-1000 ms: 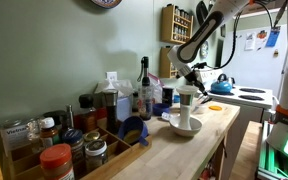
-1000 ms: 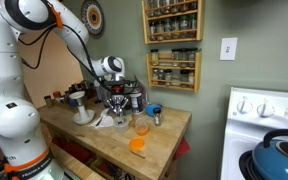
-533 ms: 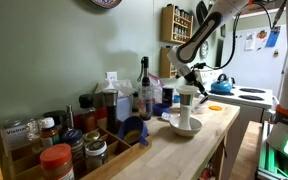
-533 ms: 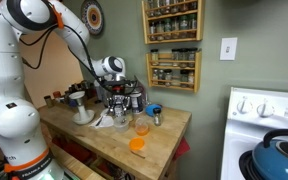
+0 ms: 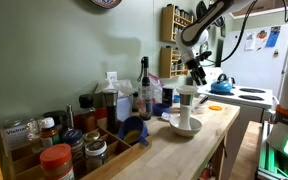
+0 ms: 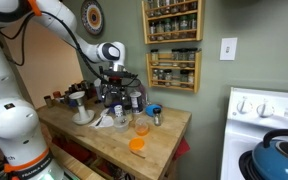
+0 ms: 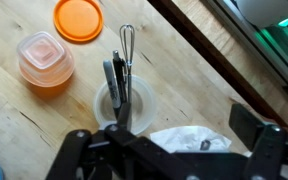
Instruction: Pick up the whisk from the blue bowl and put it in the clear lunch box
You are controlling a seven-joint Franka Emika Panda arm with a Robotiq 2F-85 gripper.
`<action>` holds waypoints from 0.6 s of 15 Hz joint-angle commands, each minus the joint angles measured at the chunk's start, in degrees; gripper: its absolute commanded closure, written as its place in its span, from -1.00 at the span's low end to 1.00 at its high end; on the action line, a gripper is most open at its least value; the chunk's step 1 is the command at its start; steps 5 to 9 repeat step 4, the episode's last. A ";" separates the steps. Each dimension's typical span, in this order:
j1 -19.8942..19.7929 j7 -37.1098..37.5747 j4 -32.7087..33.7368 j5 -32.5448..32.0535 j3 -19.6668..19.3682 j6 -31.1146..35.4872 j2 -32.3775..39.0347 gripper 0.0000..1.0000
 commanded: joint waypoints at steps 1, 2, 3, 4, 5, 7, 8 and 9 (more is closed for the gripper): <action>1.29 -10.00 -9.15 4.02 -1.71 1.05 -14.44 -1.00; 1.99 -12.31 -10.71 4.44 -2.07 0.88 -17.67 -0.98; 2.83 -14.51 -12.27 4.60 -2.29 0.53 -20.95 -1.00; 2.20 -10.24 -6.40 2.87 -2.22 -0.20 -12.76 -0.99; 2.20 -10.24 -6.40 2.87 -2.22 -0.20 -12.76 -0.99; 2.20 -10.24 -6.40 2.87 -2.22 -0.20 -12.76 -0.99; 2.20 -10.24 -6.40 2.87 -2.22 -0.20 -12.76 -0.99; 2.20 -10.24 -6.40 2.87 -2.22 -0.20 -12.76 -0.99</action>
